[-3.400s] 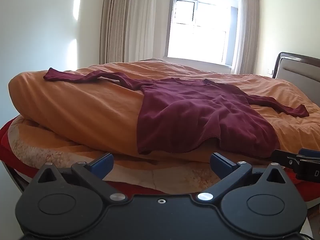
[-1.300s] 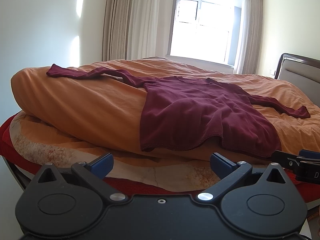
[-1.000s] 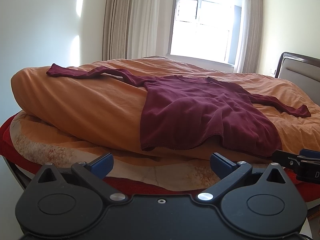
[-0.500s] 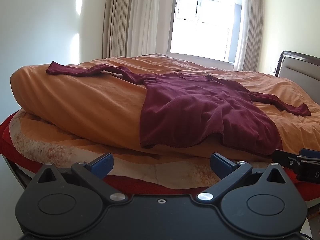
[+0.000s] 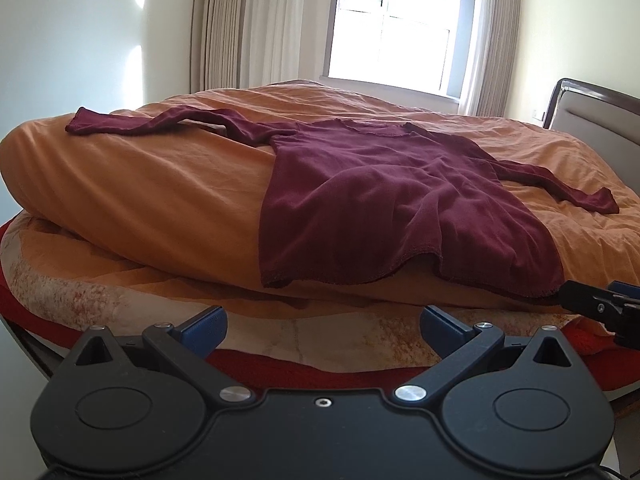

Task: Fold small clothes
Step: 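Move both grippers over the red shirt toward its sleeves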

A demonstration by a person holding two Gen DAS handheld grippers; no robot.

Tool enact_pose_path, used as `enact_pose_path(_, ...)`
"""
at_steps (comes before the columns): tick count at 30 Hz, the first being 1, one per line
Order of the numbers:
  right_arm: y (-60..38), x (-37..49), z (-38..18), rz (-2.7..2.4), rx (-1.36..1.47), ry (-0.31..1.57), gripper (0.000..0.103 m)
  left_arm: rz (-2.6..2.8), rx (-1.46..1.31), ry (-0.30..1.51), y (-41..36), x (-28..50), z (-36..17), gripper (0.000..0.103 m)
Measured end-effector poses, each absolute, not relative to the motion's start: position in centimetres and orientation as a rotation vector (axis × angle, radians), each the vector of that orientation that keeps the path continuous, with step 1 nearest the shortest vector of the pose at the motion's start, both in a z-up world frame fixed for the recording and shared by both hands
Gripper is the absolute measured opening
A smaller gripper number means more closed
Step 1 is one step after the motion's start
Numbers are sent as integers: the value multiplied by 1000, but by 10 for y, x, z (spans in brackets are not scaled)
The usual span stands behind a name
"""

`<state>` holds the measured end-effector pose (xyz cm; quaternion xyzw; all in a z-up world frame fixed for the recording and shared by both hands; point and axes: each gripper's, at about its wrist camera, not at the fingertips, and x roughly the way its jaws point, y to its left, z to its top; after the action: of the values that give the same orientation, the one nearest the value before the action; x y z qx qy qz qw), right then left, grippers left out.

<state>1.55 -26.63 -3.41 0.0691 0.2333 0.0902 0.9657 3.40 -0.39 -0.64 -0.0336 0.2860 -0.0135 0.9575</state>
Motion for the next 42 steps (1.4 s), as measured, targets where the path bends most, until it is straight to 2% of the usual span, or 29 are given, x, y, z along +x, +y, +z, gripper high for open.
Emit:
enact_pose_path(10,-323,54,-68,85,288,568,103,-34,-15,614,-13,107,3,102)
enact_pose_path(29,-420,215,-32,-178,123,498,103,-64,129,505,-78,277,68,102)
enact_pose_path(42,-487,274,-38,-285,118,493,103,-166,190,597,-169,374,50,102)
